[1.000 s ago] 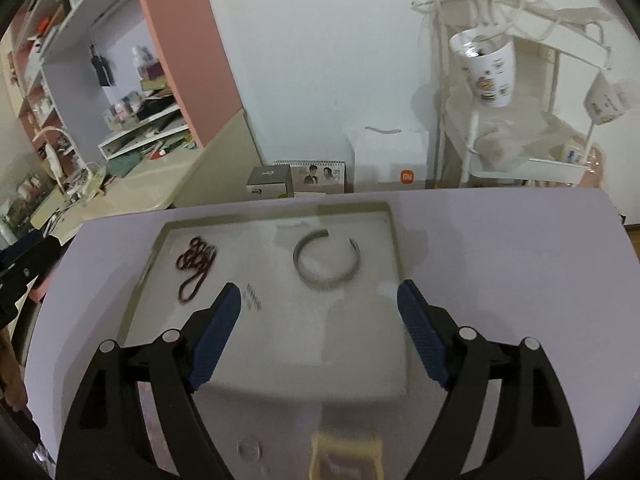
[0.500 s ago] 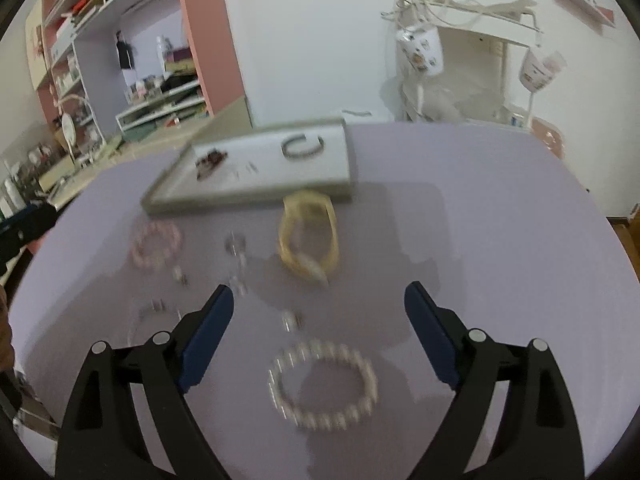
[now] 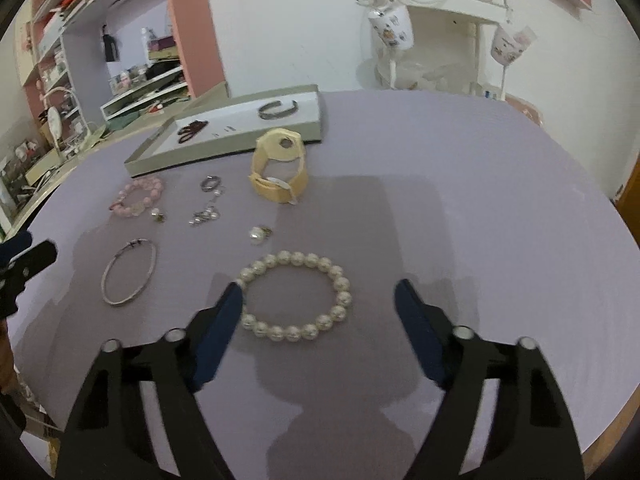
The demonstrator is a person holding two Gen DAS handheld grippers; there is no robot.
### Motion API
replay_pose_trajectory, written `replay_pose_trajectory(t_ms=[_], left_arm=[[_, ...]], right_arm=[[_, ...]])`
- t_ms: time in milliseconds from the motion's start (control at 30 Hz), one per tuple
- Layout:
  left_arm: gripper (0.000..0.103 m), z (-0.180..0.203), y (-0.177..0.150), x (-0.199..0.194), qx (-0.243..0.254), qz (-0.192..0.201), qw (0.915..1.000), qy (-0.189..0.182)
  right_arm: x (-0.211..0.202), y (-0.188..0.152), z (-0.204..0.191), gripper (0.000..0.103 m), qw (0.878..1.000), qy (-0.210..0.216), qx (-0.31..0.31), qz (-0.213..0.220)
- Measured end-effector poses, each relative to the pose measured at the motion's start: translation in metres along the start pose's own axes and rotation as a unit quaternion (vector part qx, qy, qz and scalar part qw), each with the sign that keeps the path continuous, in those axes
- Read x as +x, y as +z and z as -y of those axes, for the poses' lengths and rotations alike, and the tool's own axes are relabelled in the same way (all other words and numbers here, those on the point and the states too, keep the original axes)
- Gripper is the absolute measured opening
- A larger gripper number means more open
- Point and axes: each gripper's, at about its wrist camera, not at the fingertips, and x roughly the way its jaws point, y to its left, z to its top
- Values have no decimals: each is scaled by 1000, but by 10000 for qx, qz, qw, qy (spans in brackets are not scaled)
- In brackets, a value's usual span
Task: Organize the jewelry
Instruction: 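Grasp the pearl bracelet with the right tool while the left grasps the thin silver bangle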
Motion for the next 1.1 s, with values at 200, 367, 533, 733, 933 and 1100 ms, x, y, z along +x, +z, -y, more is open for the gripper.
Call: replay_pose_trajectory(t_ms=[200, 367, 533, 733, 933, 1100], left_arm=[[99, 7, -9, 5, 63, -129, 9999, -43], [99, 17, -13, 13, 119, -247, 9996, -103], [99, 28, -14, 21, 147, -346, 9992, -122], [99, 54, -6, 40, 283, -587, 9979, -39], [99, 69, -1, 68, 205, -942, 9951, 208], [75, 65, 3, 75, -267, -933, 9953, 0]], right_arm=[[12, 1, 7, 56, 9997, -84, 141, -165], [20, 3, 2, 39, 9989, -382, -68, -261], [18, 2, 2, 10, 9990, -328, -117, -274], [10, 3, 13, 10, 9996, -88, 189, -207], [-1, 9, 13, 10, 9999, 21, 158, -65], [-3, 13, 16, 10, 9997, 104, 221, -53]])
